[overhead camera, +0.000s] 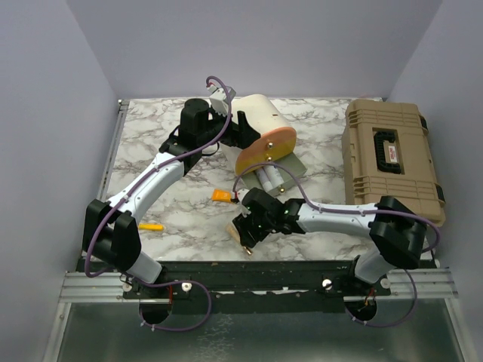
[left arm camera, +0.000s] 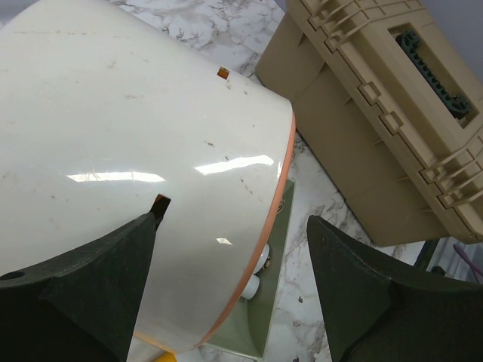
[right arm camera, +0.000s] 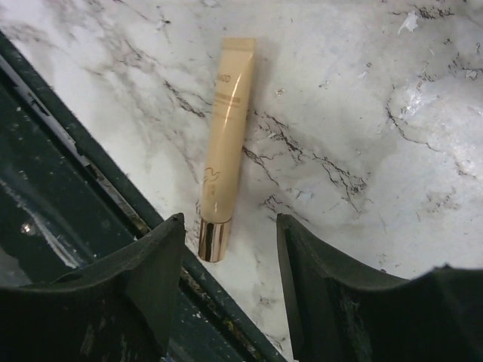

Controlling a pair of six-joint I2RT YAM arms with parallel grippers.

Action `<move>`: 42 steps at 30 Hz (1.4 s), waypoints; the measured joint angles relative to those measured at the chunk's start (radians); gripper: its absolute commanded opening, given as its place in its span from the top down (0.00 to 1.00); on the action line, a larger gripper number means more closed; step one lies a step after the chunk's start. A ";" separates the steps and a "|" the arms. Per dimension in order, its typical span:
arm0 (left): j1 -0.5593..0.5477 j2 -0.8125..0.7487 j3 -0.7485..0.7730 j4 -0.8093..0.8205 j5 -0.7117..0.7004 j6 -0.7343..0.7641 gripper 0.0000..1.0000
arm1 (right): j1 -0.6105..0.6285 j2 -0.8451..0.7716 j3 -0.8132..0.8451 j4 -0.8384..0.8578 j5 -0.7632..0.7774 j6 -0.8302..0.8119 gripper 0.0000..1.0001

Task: Organize the makeup
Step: Pick up the makeup from the corner of the board.

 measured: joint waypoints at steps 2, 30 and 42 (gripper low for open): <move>0.000 0.000 0.000 0.000 0.000 0.000 0.17 | 0.005 0.029 0.019 -0.023 0.022 0.008 0.46; 0.000 0.000 -0.006 0.013 0.000 0.000 0.17 | 0.083 0.110 0.031 -0.036 0.186 0.076 0.84; 0.000 0.000 -0.012 0.022 -0.002 0.001 0.17 | 0.083 0.067 0.019 -0.014 0.211 0.077 1.00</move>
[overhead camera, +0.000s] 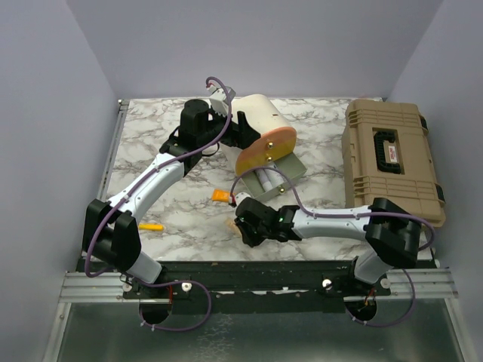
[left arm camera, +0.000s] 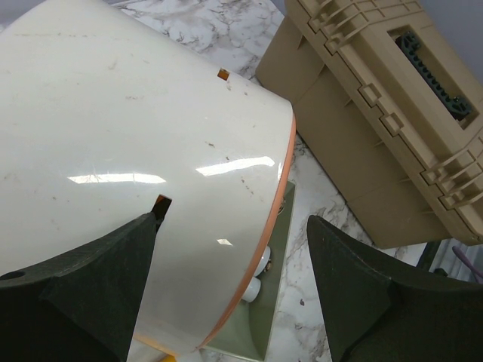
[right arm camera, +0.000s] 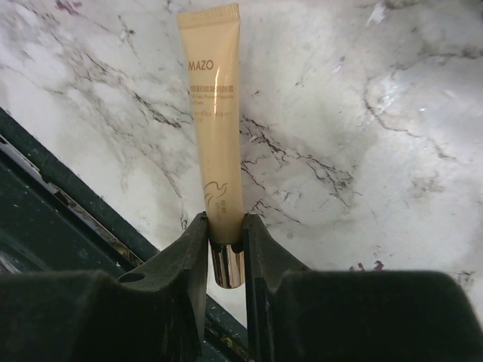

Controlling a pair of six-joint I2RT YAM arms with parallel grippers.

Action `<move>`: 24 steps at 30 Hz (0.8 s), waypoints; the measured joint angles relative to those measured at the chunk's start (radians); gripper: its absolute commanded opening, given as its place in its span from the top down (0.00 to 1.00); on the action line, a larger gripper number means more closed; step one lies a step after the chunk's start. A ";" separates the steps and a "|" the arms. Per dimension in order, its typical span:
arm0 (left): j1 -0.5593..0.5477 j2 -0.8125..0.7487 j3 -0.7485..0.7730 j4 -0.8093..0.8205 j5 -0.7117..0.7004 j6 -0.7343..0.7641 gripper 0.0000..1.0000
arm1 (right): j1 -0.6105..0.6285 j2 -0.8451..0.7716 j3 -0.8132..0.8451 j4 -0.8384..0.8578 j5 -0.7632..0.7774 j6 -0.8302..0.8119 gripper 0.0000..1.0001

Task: Organize the makeup
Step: Pick up the makeup from the corner of the board, then place the makeup in the drawer.

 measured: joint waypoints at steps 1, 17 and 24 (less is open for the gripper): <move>0.000 0.000 0.000 0.000 0.000 0.000 0.17 | 0.000 -0.015 -0.002 0.000 0.010 0.000 1.00; 0.000 -0.002 -0.004 0.006 0.000 0.001 0.17 | 0.000 -0.260 -0.046 0.029 0.192 0.003 1.00; 0.000 -0.002 -0.004 0.006 0.000 0.004 0.17 | 0.000 -0.366 -0.025 -0.009 0.343 -0.019 1.00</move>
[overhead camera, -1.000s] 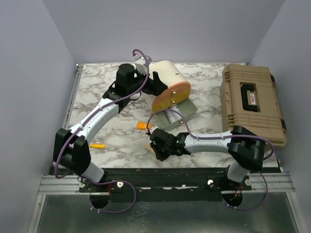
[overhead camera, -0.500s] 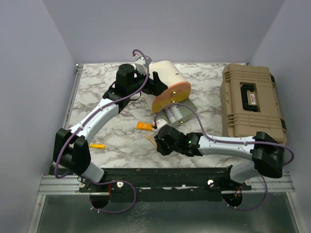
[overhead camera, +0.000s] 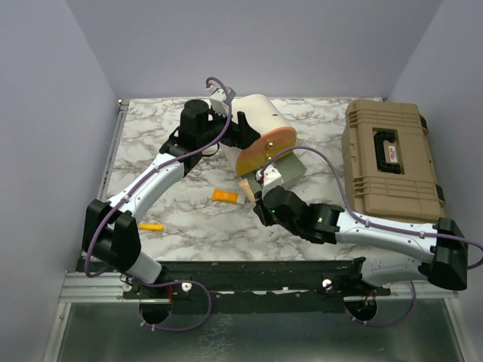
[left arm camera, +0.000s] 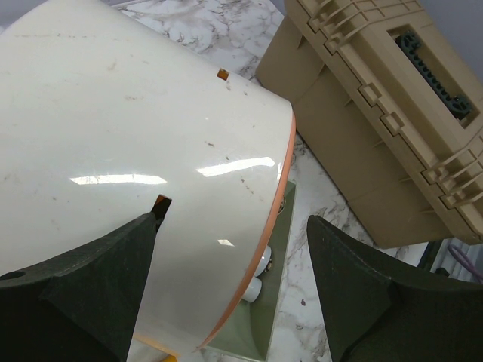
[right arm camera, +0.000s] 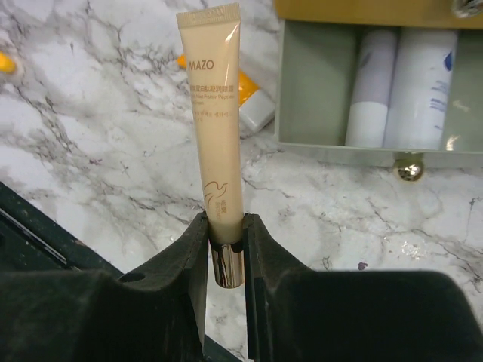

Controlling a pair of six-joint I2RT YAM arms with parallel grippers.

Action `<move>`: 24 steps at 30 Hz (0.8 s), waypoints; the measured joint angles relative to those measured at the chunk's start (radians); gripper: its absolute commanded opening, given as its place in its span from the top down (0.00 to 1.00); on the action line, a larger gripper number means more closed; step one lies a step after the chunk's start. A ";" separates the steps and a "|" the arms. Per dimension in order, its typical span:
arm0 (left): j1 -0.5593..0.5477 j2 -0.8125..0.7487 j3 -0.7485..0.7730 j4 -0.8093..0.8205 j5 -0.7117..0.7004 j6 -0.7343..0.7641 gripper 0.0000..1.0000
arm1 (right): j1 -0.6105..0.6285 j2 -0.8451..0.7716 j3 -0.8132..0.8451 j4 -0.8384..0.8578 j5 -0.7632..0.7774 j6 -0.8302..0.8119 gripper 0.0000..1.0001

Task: Organize the makeup
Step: Place the makeup in the drawer.

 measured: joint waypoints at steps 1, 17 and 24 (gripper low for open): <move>0.000 0.000 0.000 0.000 0.000 0.000 0.17 | 0.000 -0.019 0.000 0.000 0.011 0.002 1.00; 0.000 0.000 0.000 -0.001 0.000 -0.001 0.17 | -0.280 -0.037 0.049 -0.104 -0.191 0.181 1.00; 0.000 0.000 0.000 -0.001 0.001 -0.002 0.17 | -0.315 0.114 0.109 -0.145 -0.306 0.269 1.00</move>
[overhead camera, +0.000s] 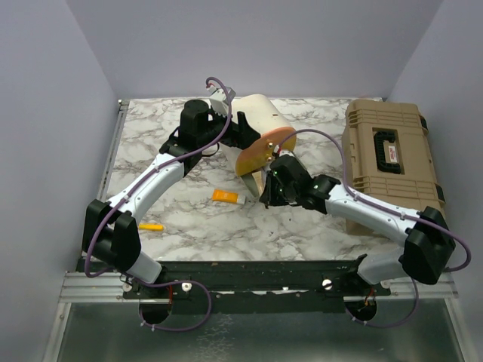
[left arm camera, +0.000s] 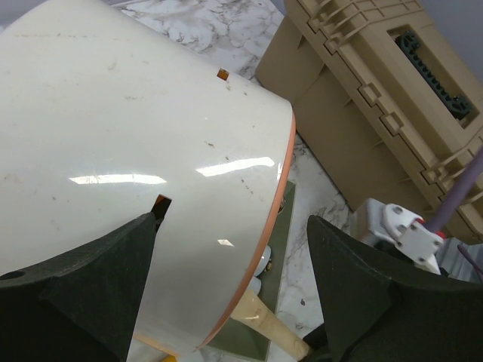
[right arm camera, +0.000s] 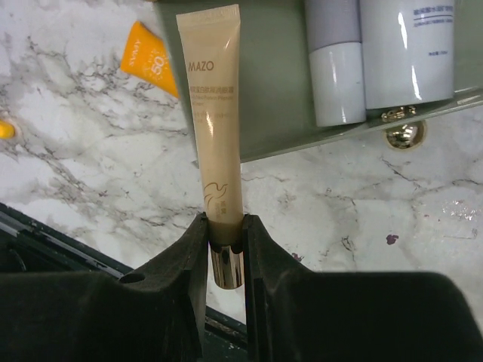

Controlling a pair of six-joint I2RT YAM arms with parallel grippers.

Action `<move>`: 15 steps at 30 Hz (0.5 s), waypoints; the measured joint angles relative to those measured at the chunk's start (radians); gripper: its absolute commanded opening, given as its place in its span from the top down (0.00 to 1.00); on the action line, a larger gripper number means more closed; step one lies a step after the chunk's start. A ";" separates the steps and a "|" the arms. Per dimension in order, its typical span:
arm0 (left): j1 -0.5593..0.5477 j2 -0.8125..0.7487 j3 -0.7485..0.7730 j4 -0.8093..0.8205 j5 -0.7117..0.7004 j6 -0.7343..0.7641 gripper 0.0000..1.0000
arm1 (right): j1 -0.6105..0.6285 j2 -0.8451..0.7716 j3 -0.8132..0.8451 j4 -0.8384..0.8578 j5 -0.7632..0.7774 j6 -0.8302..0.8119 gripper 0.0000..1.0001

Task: Organize the makeup
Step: Place the makeup in the drawer.

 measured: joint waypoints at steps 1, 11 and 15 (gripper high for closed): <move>0.000 -0.001 0.000 0.000 0.000 0.000 0.17 | -0.016 0.012 0.000 -0.003 -0.015 0.013 0.99; 0.000 -0.003 0.000 -0.005 0.000 0.000 0.17 | -0.083 0.159 0.153 -0.074 -0.085 0.044 0.96; 0.000 -0.003 0.000 -0.006 0.000 0.000 0.17 | -0.080 0.189 0.158 -0.090 -0.089 0.050 0.92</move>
